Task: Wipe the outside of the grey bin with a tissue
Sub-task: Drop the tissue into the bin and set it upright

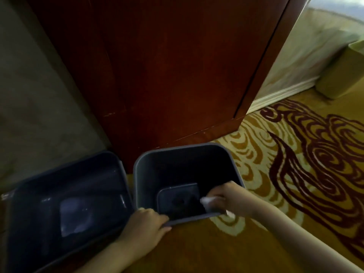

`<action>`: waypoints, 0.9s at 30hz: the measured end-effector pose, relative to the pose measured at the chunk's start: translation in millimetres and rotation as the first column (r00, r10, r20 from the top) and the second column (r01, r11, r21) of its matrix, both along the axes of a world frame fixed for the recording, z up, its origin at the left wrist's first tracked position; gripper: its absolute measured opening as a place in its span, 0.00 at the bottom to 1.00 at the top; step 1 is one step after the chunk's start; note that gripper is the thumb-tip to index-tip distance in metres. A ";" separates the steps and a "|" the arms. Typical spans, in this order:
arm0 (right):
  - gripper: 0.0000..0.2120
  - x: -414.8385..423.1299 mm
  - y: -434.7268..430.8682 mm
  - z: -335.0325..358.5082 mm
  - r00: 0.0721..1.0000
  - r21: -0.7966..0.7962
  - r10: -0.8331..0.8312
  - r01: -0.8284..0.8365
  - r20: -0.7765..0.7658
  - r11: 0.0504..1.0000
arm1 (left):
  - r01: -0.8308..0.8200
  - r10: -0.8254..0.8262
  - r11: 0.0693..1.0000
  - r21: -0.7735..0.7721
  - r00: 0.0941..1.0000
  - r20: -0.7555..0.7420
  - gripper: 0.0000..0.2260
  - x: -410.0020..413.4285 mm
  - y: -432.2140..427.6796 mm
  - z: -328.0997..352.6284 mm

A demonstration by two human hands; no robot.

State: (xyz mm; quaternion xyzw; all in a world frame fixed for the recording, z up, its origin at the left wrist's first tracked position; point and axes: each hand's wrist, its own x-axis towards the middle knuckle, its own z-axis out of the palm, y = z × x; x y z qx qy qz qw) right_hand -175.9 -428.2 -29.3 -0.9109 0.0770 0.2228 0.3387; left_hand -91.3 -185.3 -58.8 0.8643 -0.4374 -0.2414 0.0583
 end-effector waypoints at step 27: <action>0.40 23.5 42.9 147.7 0.940 -0.138 -0.168 0.132 -0.297 0.982 | -0.392 0.427 0.888 0.240 0.896 -0.120 0.29 2.9 -1.3 206.2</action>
